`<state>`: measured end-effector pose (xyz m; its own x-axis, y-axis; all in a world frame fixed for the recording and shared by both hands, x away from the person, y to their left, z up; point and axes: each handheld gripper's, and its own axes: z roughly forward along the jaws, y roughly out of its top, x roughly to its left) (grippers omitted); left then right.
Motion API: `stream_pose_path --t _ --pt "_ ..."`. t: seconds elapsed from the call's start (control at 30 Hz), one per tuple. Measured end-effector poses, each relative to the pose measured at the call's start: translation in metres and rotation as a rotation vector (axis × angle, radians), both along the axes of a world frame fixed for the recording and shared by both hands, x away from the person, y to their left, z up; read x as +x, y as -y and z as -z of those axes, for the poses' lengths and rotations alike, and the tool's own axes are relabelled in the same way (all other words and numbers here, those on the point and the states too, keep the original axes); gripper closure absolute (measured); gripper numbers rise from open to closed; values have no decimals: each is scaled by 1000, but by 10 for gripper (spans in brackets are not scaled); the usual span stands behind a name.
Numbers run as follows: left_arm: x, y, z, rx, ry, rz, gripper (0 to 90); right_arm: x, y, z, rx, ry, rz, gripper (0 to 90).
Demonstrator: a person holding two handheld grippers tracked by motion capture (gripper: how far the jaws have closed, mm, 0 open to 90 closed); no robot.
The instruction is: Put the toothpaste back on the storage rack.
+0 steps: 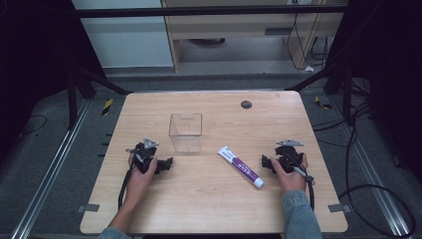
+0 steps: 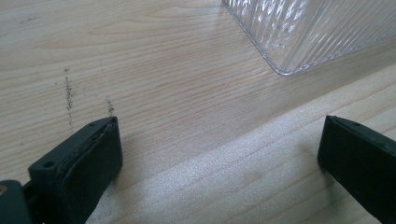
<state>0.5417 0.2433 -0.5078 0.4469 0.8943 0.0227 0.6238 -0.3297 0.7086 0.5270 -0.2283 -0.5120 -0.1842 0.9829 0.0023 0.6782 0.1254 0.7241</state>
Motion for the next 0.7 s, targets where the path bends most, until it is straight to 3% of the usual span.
stream_pose_path --t 0.23,0.33,0.47,0.5,0.57,0.7 --pt "0 0 0 0 0 0 0 -1 3 0 -1 2 -26 19" --pt "0 0 0 -1 1 -1 0 -5 8 -5 -14 -6 -38 114" --pt "0 0 0 -1 0 -1 0 -18 8 -26 -18 7 -78 133" --pt "0 0 0 -1 0 -1 0 -26 5 -39 -25 18 -116 154" --pt "0 0 0 -1 0 -1 0 -30 2 -45 -27 17 -134 168" --pt "0 0 0 -1 0 -1 0 -43 -10 -62 -18 6 -225 238"
